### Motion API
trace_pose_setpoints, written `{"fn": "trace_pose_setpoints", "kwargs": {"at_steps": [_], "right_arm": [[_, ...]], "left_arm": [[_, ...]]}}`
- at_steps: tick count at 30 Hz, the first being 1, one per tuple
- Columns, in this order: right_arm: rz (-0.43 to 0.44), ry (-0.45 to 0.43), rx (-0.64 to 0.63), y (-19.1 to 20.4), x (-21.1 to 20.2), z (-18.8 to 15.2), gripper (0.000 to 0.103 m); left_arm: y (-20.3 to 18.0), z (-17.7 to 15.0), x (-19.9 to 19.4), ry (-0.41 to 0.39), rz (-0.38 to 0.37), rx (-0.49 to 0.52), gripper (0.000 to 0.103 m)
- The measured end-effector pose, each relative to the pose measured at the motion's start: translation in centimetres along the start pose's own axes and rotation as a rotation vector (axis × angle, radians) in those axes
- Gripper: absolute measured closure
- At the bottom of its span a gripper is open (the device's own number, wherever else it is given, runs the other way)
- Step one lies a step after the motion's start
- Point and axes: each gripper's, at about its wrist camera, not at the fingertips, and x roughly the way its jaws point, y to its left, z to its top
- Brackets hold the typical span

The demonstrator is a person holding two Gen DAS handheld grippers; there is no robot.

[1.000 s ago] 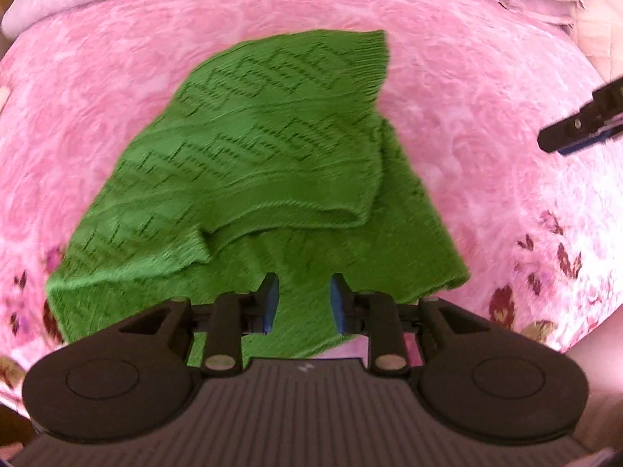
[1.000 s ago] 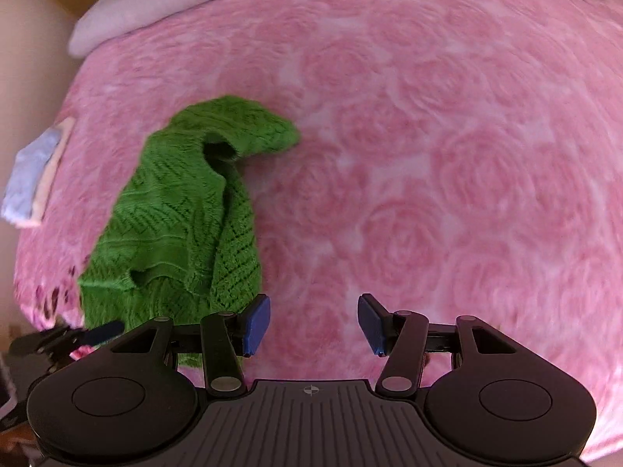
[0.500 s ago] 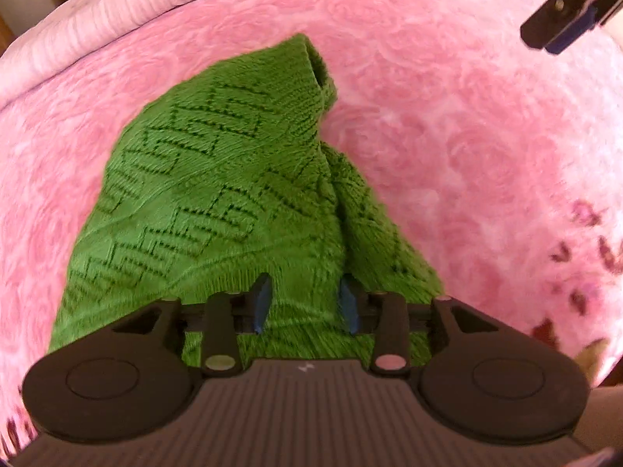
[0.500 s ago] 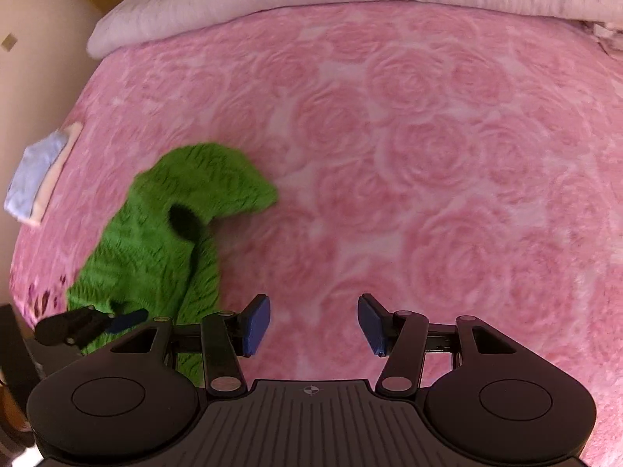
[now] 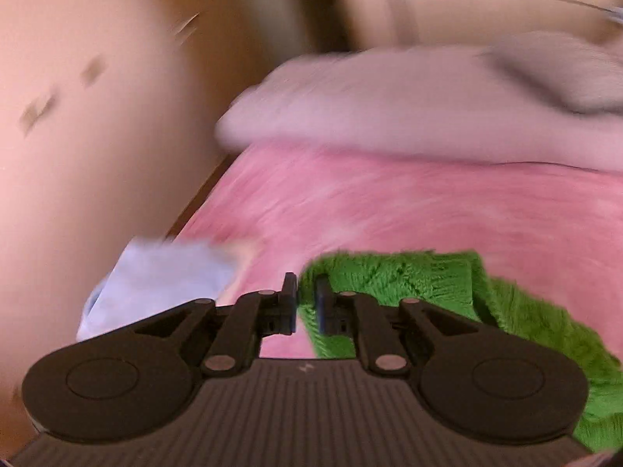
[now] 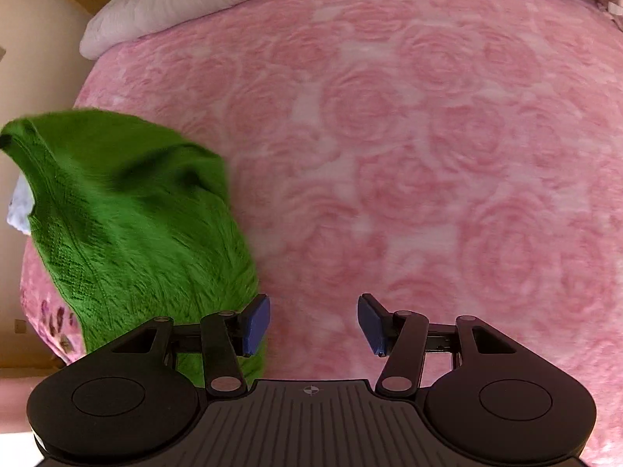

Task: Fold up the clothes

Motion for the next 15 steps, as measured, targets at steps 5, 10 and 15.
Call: {"fn": "trace_pose_setpoints", "kwargs": {"at_steps": [5, 10, 15], "right_arm": [[0.039, 0.043, 0.012, 2.3, 2.3, -0.6, 0.049], [0.089, 0.109, 0.077, 3.2, 5.3, -1.4, 0.049], [0.151, 0.157, 0.193, 2.8, 7.6, -2.8, 0.049]], "left_arm": [[4.6, -5.4, 1.4, 0.147, 0.036, -0.136, 0.069], [4.0, -17.2, -0.4, 0.435, -0.141, -0.272, 0.069], [2.5, -27.6, -5.3, 0.680, -0.276, -0.552, 0.069]]}}
